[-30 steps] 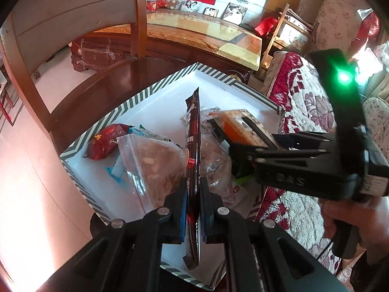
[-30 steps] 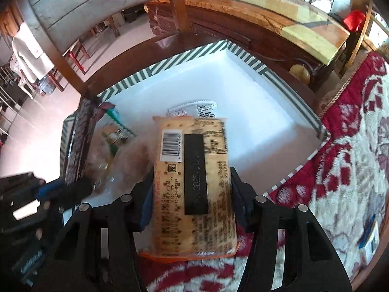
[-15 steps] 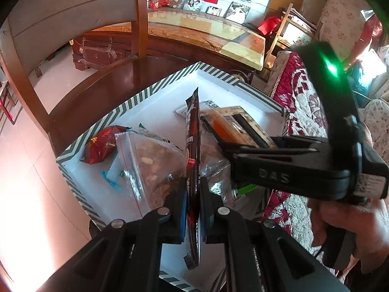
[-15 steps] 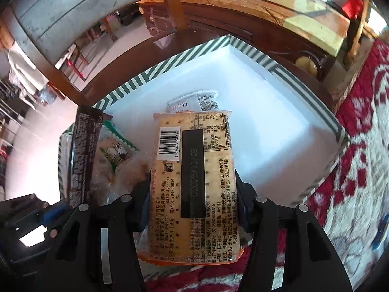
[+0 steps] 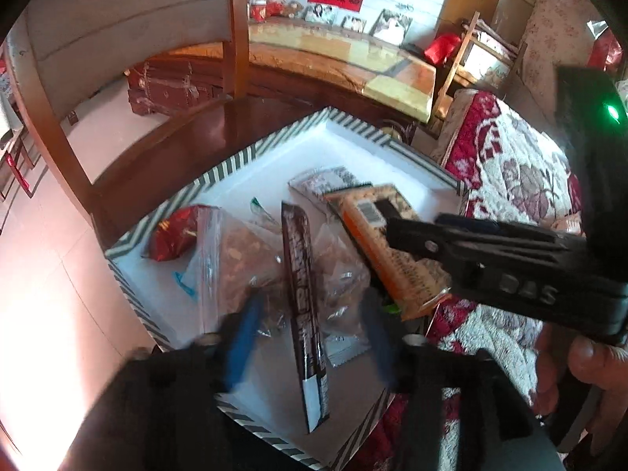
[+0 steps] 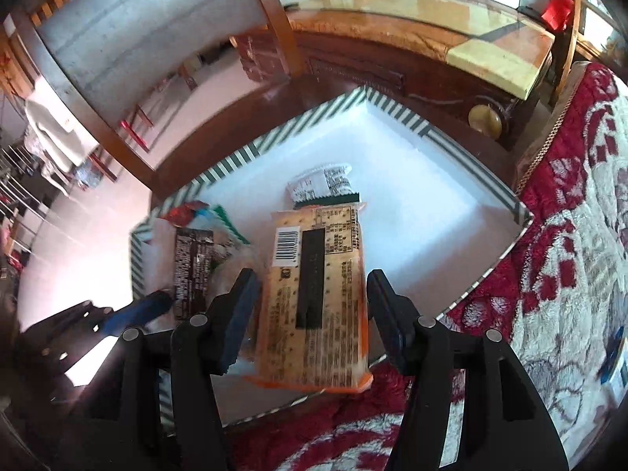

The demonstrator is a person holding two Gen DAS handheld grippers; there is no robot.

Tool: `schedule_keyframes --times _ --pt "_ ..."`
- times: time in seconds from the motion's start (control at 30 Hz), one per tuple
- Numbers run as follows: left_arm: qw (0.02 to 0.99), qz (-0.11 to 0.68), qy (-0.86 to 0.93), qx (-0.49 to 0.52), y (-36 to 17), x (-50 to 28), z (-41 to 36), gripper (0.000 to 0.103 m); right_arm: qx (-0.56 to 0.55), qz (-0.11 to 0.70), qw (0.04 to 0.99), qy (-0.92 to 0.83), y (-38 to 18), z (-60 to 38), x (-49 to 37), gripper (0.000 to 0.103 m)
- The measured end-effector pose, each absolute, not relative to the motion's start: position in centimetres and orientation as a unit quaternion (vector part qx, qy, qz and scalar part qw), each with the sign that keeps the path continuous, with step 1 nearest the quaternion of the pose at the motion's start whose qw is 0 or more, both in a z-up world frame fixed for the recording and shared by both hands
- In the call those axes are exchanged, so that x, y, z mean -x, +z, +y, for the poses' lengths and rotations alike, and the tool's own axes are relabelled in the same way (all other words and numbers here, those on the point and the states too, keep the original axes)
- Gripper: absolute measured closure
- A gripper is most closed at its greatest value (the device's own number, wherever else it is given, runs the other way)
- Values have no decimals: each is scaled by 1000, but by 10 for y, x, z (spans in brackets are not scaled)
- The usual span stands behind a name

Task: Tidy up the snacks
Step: 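Open both grippers to drop the coffee stick and biscuit packet into the box, then move both grippers back over the remaining snacks on the bedspread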

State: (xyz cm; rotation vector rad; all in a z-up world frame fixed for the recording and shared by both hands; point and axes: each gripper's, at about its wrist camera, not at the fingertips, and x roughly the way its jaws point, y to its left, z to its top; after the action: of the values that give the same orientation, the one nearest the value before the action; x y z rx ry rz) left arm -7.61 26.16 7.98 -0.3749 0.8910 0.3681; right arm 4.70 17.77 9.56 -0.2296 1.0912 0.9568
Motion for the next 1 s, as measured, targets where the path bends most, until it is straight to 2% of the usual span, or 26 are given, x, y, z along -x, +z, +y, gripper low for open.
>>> schedule_keyframes --times 0.17,0.7,1.0 --pt "872 415 192 176 87 80 263 33 95 491 756 422 104 153 -45 45" --pt "867 416 220 161 91 93 262 32 38 530 708 465 85 159 -32 46" --pt "879 407 199 146 102 84 233 26 61 479 765 425 107 96 -17 46"
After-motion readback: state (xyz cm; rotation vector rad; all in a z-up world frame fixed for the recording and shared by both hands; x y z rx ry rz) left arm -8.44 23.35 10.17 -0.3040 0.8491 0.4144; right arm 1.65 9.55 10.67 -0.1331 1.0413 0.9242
